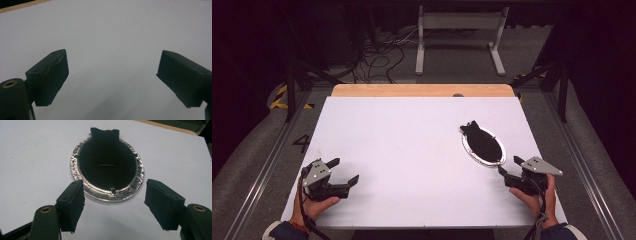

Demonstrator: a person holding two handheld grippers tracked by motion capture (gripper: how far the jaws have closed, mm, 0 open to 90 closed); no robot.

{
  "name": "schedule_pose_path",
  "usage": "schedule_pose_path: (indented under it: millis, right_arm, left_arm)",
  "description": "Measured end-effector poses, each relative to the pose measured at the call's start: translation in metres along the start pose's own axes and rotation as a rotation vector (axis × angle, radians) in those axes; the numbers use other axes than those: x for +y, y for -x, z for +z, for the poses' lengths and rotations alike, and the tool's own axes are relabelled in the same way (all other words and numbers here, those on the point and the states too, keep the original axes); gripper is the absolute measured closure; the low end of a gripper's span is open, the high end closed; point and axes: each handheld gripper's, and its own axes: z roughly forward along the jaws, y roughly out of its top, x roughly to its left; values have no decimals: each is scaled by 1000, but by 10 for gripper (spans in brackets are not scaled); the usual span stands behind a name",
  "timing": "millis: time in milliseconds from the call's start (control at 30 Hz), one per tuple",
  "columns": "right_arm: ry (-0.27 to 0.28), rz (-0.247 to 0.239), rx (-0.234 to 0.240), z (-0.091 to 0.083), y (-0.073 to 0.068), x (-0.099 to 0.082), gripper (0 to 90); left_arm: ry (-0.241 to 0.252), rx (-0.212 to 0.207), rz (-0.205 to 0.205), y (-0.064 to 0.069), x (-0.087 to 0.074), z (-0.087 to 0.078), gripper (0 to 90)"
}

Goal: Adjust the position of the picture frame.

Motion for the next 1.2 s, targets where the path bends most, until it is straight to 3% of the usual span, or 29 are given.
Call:
schedule_pose_path:
  millis: [400, 633, 733, 800, 867, 1000, 1033, 1200]
  right_arm:
    - [-30, 5, -10, 5, 12, 6, 494]
    - [-42, -1, -6, 18, 26, 17, 675]
    - [-59, -37, -10, 28, 31, 22, 766]
    - [-66, -24, -17, 36, 37, 26, 805]
    - [-50, -11, -33, 41, 43, 29, 834]
    - [-86, -45, -72, 53, 45, 30, 848]
    - [-118, -37, -75, 60, 46, 27, 858]
    - [-137, -9, -88, 64, 49, 26, 864]
  left_arm:
    - [-31, -30, 35, 3, -2, 2, 147]
    - [-45, -41, 49, 6, -1, 5, 152]
    - [-49, -45, 50, 6, 0, 7, 155]
    - [-54, -44, 54, 7, 0, 7, 159]
    - [-57, -44, 58, 7, -1, 7, 162]
    - [-50, -50, 49, 6, 0, 8, 163]
    - [-52, -52, 51, 5, 0, 8, 165]
    - [-59, -63, 56, 6, 0, 10, 168]
